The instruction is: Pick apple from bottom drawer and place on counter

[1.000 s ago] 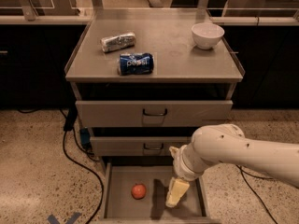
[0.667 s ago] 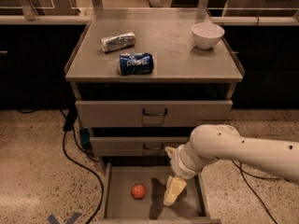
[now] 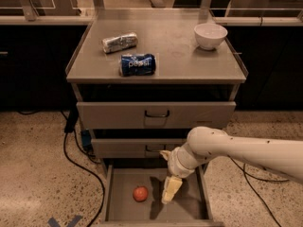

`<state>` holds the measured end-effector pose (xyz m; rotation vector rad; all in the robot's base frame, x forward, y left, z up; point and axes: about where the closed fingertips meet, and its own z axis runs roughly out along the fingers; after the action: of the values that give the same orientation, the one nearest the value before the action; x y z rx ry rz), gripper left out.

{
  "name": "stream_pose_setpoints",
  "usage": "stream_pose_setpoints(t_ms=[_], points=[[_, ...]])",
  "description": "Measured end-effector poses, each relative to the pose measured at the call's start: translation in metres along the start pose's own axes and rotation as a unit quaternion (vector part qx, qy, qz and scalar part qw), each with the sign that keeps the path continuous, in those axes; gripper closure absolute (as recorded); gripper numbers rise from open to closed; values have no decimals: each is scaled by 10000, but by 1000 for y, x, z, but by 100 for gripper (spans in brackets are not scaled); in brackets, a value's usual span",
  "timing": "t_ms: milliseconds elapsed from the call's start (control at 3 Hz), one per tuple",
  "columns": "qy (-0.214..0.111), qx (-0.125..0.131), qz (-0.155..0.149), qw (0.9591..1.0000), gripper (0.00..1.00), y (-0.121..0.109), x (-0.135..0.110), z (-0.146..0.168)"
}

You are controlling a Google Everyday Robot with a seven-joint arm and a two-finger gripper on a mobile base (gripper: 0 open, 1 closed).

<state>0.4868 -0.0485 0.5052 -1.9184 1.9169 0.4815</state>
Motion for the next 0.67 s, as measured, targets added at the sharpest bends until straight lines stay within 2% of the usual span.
stream_pose_setpoints(t_ms=[333,667], points=[[-163,-230,-19,9996,0,-5,11,28],[-96,-331,-1,9994,0,4,24,76]])
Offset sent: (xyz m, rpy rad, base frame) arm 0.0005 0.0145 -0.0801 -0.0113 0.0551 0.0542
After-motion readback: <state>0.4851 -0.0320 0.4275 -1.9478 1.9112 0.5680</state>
